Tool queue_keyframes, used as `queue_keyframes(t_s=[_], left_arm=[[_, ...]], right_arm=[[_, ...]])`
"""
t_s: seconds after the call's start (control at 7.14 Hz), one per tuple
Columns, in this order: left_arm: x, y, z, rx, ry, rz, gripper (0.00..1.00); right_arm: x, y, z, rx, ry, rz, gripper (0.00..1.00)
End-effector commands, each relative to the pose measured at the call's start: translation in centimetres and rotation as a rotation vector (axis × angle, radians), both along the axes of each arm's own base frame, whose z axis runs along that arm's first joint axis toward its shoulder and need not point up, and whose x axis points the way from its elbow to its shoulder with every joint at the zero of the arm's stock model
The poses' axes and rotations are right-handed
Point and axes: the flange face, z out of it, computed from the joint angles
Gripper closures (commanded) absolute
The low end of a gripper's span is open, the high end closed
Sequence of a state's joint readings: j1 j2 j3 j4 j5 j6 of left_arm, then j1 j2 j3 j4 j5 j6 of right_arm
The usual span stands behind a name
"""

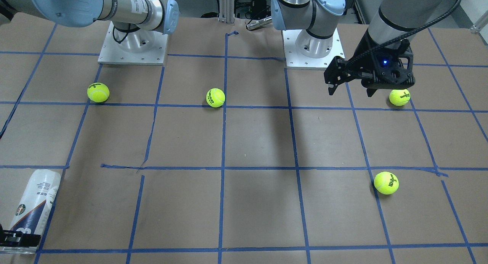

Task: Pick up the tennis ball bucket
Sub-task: 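Lower the right gripper over the can's top and grasp it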

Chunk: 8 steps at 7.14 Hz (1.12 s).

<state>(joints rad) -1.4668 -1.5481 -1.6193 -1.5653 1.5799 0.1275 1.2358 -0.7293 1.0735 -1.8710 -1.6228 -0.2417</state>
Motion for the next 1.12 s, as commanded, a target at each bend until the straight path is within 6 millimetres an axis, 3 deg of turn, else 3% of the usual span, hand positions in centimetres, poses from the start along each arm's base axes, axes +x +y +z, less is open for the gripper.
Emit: queue_keyframes(t_s=[0.0, 0.28, 0.42, 0.7, 0.84, 0.98], left_arm=[[0.0, 0.1, -0.1, 0.002, 0.004, 0.014, 0.00], [-0.1, 0.1, 0.2, -0.007, 0.006, 0.022, 0.00], [0.0, 0.1, 0.0, -0.001, 0.004, 0.025, 0.00], [0.3, 0.5, 0.0, 0.035, -0.006, 0.063, 0.00], [0.7, 0.3, 0.2, 0.022, -0.002, 0.085, 0.00], [0.6, 0.4, 0.5, 0.018, -0.002, 0.083, 0.00]], right_arm=[[0.0, 0.5, -1.7, -0.038, 0.009, 0.033, 0.04], [-0.7, 0.5, -1.9, -0.066, 0.004, 0.038, 0.05], [-1.0, 0.6, -1.8, -0.067, 0.004, 0.035, 0.14], [-0.6, 0.5, -1.0, -0.084, -0.027, 0.039, 0.45], [0.0, 0.9, 0.8, -0.081, -0.029, 0.120, 0.50], [1.8, 2.4, 4.0, -0.079, -0.035, 0.259, 0.52]])
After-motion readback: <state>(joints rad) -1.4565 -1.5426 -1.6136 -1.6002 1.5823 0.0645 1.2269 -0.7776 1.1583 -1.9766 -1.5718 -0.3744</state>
